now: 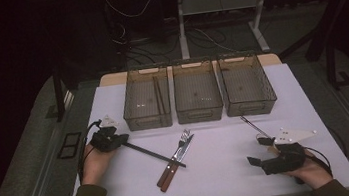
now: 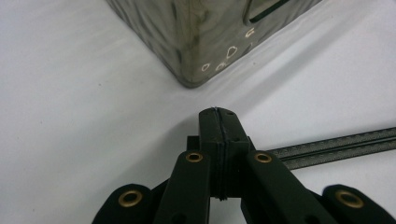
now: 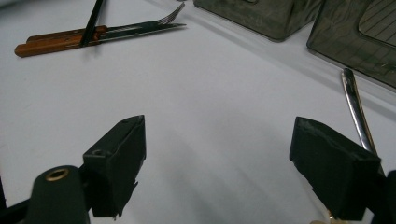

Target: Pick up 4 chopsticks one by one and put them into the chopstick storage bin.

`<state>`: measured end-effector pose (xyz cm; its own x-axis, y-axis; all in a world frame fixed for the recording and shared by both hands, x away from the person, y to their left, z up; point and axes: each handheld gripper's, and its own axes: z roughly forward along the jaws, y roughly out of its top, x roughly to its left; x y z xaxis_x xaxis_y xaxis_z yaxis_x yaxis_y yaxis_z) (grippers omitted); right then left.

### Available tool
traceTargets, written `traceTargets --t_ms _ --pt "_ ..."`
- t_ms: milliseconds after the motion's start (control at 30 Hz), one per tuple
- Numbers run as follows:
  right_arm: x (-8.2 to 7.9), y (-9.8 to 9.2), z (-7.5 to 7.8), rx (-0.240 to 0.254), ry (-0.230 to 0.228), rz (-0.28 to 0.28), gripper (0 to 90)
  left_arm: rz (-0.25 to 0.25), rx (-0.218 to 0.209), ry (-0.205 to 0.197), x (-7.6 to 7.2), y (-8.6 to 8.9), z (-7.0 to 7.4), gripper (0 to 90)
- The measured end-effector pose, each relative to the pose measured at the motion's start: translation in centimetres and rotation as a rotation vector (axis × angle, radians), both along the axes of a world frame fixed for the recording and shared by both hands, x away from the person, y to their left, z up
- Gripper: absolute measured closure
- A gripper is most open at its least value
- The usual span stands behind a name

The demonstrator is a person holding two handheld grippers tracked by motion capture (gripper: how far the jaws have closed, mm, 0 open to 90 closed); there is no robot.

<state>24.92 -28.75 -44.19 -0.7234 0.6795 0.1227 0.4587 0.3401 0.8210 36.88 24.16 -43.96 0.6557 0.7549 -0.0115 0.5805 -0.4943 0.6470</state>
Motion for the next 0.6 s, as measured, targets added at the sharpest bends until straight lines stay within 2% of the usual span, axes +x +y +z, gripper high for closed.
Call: traceTargets --t_ms 333,600 --pt "0.0 -0.1 0.0 0.001 0.0 -0.003 18.9 -0.011 0.028 0.017 -1.1 0.5 0.3 89.4" --pt "0.0 -0.2 0.1 0.002 -0.005 -0.006 18.9 -0.019 0.021 0.025 -2.3 0.9 0.3 89.4"
